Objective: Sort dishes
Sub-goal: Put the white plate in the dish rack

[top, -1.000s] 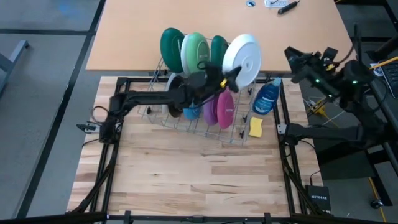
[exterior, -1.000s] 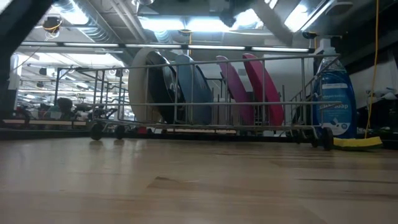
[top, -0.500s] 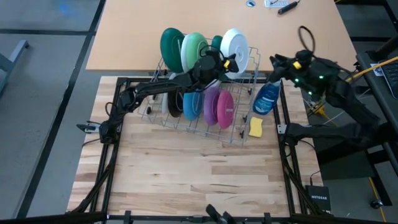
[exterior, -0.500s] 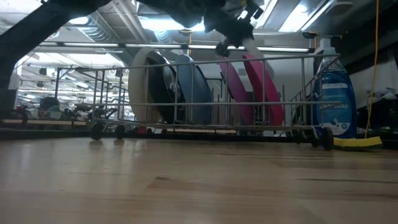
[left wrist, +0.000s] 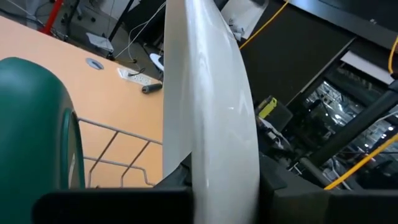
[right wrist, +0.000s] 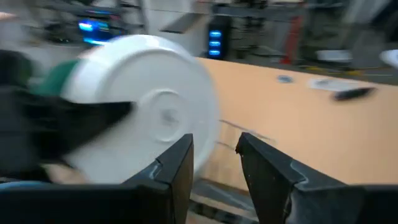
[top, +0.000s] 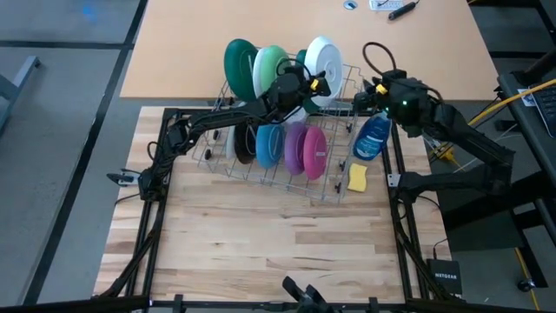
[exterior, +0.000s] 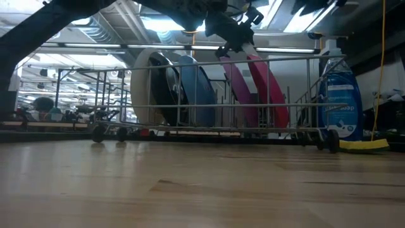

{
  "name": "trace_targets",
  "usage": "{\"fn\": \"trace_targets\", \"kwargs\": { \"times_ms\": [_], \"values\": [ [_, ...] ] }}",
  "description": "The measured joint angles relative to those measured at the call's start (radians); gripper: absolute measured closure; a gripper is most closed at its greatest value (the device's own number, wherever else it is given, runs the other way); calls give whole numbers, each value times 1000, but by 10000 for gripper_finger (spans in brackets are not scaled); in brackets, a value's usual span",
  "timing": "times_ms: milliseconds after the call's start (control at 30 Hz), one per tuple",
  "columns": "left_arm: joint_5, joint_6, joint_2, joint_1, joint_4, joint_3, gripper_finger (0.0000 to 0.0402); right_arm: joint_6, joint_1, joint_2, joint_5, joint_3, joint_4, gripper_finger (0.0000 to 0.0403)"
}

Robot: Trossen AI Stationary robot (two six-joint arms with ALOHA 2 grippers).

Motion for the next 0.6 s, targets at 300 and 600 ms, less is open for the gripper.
{"fn": "trace_targets", "kwargs": {
  "times_ms": [300, 600],
  "values": [
    [12, -29, 0, 1, -5, 0, 356, 0, -193, 17, 48, 1, -168, 267],
    [15, -69, 0, -4, -9, 0, 355, 0, -421, 157, -192, 0, -278, 267]
  ]
}}
